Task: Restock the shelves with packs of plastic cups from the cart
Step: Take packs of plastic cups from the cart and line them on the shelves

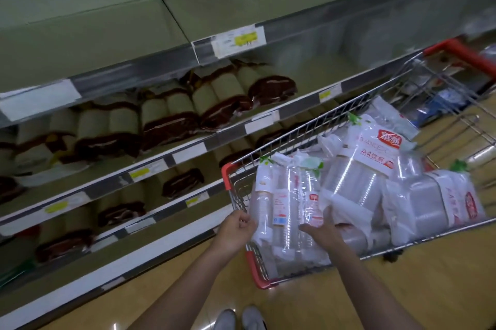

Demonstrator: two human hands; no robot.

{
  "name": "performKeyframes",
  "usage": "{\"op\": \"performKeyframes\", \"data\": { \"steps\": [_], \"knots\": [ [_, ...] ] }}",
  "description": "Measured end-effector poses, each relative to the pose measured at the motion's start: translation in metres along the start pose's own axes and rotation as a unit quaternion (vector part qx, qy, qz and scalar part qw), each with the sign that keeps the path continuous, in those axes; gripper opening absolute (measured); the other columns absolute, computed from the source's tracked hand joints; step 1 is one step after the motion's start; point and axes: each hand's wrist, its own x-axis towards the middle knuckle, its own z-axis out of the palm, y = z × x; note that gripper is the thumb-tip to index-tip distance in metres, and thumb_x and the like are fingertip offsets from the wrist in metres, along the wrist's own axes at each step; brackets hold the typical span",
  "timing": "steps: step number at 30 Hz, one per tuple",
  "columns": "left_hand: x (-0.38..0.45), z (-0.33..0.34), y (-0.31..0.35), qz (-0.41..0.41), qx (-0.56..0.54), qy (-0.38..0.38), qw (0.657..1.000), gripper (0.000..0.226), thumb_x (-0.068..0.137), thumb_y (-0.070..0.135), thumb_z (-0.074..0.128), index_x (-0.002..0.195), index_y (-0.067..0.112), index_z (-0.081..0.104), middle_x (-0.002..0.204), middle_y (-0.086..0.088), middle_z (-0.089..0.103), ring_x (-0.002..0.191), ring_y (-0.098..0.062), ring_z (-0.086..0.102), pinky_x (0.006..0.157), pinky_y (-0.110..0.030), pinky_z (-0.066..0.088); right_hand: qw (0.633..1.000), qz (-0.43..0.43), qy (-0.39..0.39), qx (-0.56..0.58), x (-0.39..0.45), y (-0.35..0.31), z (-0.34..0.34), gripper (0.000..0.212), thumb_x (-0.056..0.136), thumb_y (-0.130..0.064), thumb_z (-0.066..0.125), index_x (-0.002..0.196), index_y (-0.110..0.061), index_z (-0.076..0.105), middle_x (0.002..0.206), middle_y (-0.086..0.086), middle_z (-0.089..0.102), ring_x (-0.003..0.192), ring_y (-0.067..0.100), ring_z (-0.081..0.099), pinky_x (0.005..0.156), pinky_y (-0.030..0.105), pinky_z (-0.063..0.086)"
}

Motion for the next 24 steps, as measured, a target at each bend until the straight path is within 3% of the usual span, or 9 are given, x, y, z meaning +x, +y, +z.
{"op": "performKeyframes", "data": {
  "steps": [3, 6, 8, 10, 14, 16, 19, 21, 24],
  "knots": [
    [-0.005, 0.005, -0.008, 0.005, 0.007, -0.016, 1.0, 0.024, 0.091, 0.027, 0.057, 0.11, 0.013, 0.054, 0.091, 0.0, 0.062, 0.073, -0.005, 0.057, 0.057, -0.019, 0.043, 0.997, -0.005, 0.002, 0.081, 0.004, -0.003, -0.005, 0.092, 0.083, -0.023, 0.07, 0.151, -0.017, 0.007, 0.152, 0.011, 0.03, 0.133, 0.029, 0.038, 0.105, 0.038, 0.035],
    [-0.009, 0.004, -0.011, 0.032, 0.027, -0.034, 0.999, 0.033, 0.091, 0.032, 0.056, 0.118, 0.013, 0.054, 0.095, 0.005, 0.058, 0.079, -0.003, 0.056, 0.06, -0.017, 0.043, 0.975, 0.029, -0.007, 0.218, 0.002, -0.013, -0.006, 0.046, 0.09, -0.033, 0.057, 0.13, -0.013, 0.045, 0.134, 0.021, 0.052, 0.097, 0.025, 0.057, 0.079, 0.035, 0.047],
    [-0.01, 0.003, -0.005, 0.051, 0.021, -0.047, 0.997, 0.041, 0.09, 0.037, 0.056, 0.125, 0.016, 0.052, 0.11, 0.003, 0.059, 0.095, -0.008, 0.058, 0.073, -0.02, 0.048, 0.961, 0.07, -0.031, 0.266, -0.004, -0.023, -0.008, 0.045, 0.088, -0.049, 0.051, 0.114, -0.013, 0.06, 0.112, 0.017, 0.063, 0.083, 0.024, 0.06, 0.069, 0.031, 0.049],
    [-0.012, 0.002, 0.009, 0.059, 0.008, -0.06, 0.996, 0.048, 0.089, 0.044, 0.055, 0.129, 0.018, 0.049, 0.118, 0.003, 0.056, 0.107, -0.013, 0.058, 0.079, -0.024, 0.049, 0.965, 0.086, -0.068, 0.24, -0.011, -0.036, -0.006, 0.051, 0.081, -0.061, 0.052, 0.098, -0.016, 0.067, 0.101, 0.009, 0.062, 0.084, 0.023, 0.058, 0.076, 0.032, 0.051],
    [-0.008, -0.004, 0.031, 0.06, -0.068, -0.066, 0.994, 0.049, 0.081, 0.044, 0.066, 0.119, 0.014, 0.056, 0.103, 0.001, 0.068, 0.09, -0.013, 0.068, 0.073, -0.029, 0.057, 0.976, 0.044, -0.156, 0.144, -0.035, -0.062, 0.023, 0.019, 0.088, -0.038, 0.059, 0.096, -0.021, 0.06, 0.101, -0.002, 0.058, 0.094, 0.019, 0.054, 0.073, 0.032, 0.048],
    [-0.003, -0.007, 0.031, 0.024, -0.074, -0.02, 0.997, 0.075, 0.063, 0.046, 0.081, 0.121, 0.013, 0.049, 0.112, -0.005, 0.065, 0.098, -0.021, 0.066, 0.082, -0.036, 0.057, 0.982, 0.014, -0.143, 0.119, -0.036, -0.062, 0.039, 0.011, 0.088, -0.023, 0.061, 0.099, -0.02, 0.06, 0.108, -0.001, 0.059, 0.098, 0.016, 0.052, 0.074, 0.031, 0.045],
    [-0.004, -0.013, 0.027, -0.001, -0.065, 0.04, 0.997, 0.073, 0.063, 0.019, 0.084, 0.12, 0.01, 0.039, 0.108, -0.004, 0.057, 0.098, -0.022, 0.061, 0.075, -0.029, 0.05, 0.98, -0.007, -0.122, 0.16, -0.038, -0.057, 0.048, 0.024, 0.086, -0.009, 0.063, 0.108, -0.015, 0.056, 0.11, 0.005, 0.056, 0.088, 0.014, 0.055, 0.071, 0.027, 0.046],
    [-0.01, -0.022, 0.025, -0.003, -0.113, 0.019, 0.993, 0.058, 0.067, 0.009, 0.08, 0.113, 0.011, 0.044, 0.099, -0.003, 0.061, 0.085, -0.018, 0.063, 0.067, -0.028, 0.052, 0.982, -0.011, -0.114, 0.148, -0.038, -0.054, 0.043, 0.051, 0.075, -0.025, 0.077, 0.119, -0.015, 0.052, 0.115, 0.002, 0.058, 0.099, 0.021, 0.06, 0.077, 0.033, 0.05],
    [-0.025, -0.046, 0.027, 0.027, -0.202, -0.058, 0.977, 0.073, 0.057, 0.016, 0.085, 0.121, 0.01, 0.049, 0.109, -0.012, 0.068, 0.093, -0.03, 0.069, 0.083, -0.047, 0.057, 0.946, -0.013, -0.268, 0.182, -0.05, -0.062, 0.026, 0.072, 0.062, -0.04, 0.084, 0.125, -0.018, 0.056, 0.118, 0.009, 0.068, 0.106, 0.032, 0.064, 0.087, 0.048, 0.053]
  ]
}}
